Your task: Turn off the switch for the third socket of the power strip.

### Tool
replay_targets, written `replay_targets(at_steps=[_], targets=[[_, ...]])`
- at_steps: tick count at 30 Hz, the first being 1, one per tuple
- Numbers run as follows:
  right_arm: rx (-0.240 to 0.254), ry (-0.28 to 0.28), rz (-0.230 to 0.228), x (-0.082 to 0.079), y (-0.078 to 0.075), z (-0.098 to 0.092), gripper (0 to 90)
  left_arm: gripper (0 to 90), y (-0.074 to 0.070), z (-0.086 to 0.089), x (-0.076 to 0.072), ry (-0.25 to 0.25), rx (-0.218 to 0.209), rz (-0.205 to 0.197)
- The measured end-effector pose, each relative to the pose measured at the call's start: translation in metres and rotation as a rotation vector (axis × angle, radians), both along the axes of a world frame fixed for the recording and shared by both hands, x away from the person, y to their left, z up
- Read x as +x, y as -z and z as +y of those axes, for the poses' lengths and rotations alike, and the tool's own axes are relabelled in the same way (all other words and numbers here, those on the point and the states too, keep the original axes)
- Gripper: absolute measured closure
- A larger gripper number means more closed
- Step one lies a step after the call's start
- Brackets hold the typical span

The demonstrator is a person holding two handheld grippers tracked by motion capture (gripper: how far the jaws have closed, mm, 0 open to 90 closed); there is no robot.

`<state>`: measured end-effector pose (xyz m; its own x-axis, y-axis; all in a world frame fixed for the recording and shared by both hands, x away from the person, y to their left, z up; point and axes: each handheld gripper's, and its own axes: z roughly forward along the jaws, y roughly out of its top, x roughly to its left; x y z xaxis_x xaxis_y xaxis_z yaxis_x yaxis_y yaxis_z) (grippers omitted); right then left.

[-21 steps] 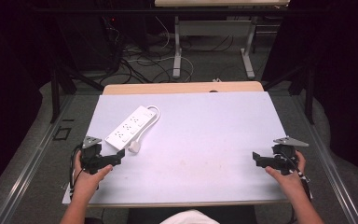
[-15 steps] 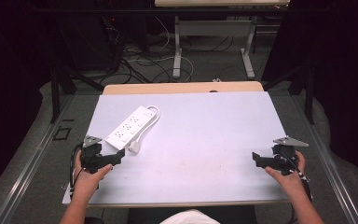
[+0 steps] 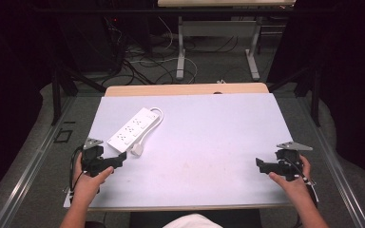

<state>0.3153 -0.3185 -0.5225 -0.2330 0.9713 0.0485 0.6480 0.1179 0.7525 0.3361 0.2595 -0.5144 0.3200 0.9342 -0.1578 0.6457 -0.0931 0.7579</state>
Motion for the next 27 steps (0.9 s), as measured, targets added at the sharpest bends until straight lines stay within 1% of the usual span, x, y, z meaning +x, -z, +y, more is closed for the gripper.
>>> replay_targets(at_steps=[2, 3, 5, 6, 9, 12, 15, 18, 19, 20, 21, 22, 26, 27], targets=[[0.000, 0.005, 0.000, 0.001, 0.001, -0.001, 0.0, 3.2, -0.001, 0.000, 0.001, 0.000, 0.003, 0.007], [0.009, 0.011, 0.002, 0.002, 0.001, -0.001, 0.0, 3.6, 0.000, 0.000, 0.002, -0.001, 0.002, 0.002], [0.007, 0.012, 0.003, 0.002, 0.001, -0.001, 0.0, 4.2, 0.000, 0.000, 0.003, -0.002, 0.003, 0.000], [0.011, 0.014, 0.006, 0.002, 0.001, -0.002, 0.0, 4.5, -0.001, 0.000, 0.004, -0.010, 0.006, 0.012], [0.004, 0.008, 0.004, 0.002, 0.003, -0.002, 0.0, 5.5, -0.001, 0.001, 0.004, -0.014, 0.006, 0.007], [0.009, 0.012, 0.007, 0.001, 0.003, -0.002, 0.0, 7.3, -0.003, 0.002, 0.004, -0.022, 0.007, 0.011], [0.009, 0.008, -0.001, 0.001, 0.003, -0.002, 0.0, 9.2, -0.005, 0.003, 0.004, -0.030, 0.005, 0.003], [0.009, 0.010, 0.002, 0.001, 0.003, -0.001, 0.0, 11.6, -0.007, 0.005, 0.005, -0.036, 0.001, 0.001], [0.008, 0.010, 0.001, 0.001, 0.003, -0.001, 0.0, 12.4, -0.008, 0.005, 0.005, -0.046, -0.006, -0.005], [0.009, 0.011, 0.002, 0.001, 0.003, -0.001, 0.0, 13.1, -0.009, 0.006, 0.005, -0.042, -0.003, 0.004], [0.008, 0.011, 0.001, 0.001, 0.003, -0.001, 0.0, 13.9, -0.009, 0.006, 0.005, -0.051, -0.005, -0.004], [0.008, 0.012, 0.002, 0.001, 0.003, -0.001, 0.0, 14.7, -0.011, 0.007, 0.005, -0.050, -0.001, 0.006], [0.012, 0.014, 0.001, 0.001, 0.002, -0.001, 0.0, 16.5, -0.013, 0.008, 0.006, -0.062, -0.004, -0.005], [0.011, 0.021, -0.001, 0.001, 0.002, -0.001, 0.0, 16.7, -0.014, 0.009, 0.006, -0.061, 0.001, 0.000]])
